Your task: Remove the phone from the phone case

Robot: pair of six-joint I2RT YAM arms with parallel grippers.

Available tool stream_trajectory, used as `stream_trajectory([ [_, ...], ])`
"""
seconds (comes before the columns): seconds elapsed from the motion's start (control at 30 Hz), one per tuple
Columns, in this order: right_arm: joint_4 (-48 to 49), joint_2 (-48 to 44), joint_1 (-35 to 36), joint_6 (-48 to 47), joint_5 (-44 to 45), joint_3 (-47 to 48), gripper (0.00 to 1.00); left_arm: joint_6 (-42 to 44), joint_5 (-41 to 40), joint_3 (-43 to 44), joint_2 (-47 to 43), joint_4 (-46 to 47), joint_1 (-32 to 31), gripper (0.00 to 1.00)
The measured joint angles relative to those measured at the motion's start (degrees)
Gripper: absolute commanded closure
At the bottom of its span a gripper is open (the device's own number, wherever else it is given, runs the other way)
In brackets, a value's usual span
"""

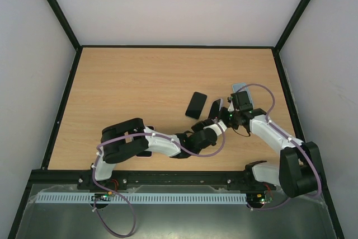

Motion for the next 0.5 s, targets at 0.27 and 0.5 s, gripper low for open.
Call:
stream_trajectory([
  [0.27,1.16,-1.36,0.0,-0.22,-1.4,-0.04,0.98,0.33,-0.2,-0.39,0.0,1.22,-0.2,0.9],
  [0.5,1.11,-3.58,0.07,-0.2,-1.75,-0.9,0.98,-1.64,-0.72,-3.72,-1.86,5.31,-0.15,0.97],
])
